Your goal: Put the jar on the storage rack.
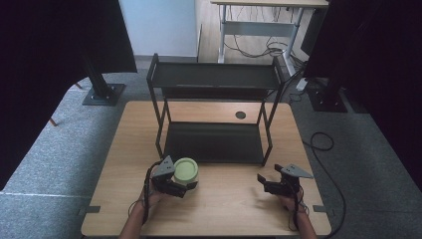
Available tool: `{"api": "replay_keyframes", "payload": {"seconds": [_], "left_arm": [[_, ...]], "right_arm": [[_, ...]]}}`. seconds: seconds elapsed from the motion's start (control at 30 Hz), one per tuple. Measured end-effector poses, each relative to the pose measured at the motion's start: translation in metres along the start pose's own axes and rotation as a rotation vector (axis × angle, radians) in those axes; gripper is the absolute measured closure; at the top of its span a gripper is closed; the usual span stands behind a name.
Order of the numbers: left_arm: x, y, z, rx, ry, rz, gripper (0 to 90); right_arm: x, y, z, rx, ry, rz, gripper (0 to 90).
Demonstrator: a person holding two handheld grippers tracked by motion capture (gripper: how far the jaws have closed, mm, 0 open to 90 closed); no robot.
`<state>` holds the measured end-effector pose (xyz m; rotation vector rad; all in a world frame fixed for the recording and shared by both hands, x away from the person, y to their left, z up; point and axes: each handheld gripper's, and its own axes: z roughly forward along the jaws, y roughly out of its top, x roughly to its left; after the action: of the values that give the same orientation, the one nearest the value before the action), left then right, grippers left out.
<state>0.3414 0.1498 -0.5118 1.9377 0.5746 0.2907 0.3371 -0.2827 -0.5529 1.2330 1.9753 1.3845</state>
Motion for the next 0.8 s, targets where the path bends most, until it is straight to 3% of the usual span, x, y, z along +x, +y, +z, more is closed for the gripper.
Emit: {"api": "replay_keyframes", "payload": {"seconds": [0.33, 0.8], "left_arm": [[-0.0021, -0.0002, 0.0001, -0.002, 0.018, 0.01, 10.1], [-0.0038, -0.0043, 0.0004, -0.049, 0.033, 0.03, 10.4]], "right_arm": [[0.0005, 0.0, 0.0001, 0.002, -0.003, -0.004, 8.9], [0.0001, 0.0, 0.0, 0.001, -0.001, 0.0, 8.9]]}}
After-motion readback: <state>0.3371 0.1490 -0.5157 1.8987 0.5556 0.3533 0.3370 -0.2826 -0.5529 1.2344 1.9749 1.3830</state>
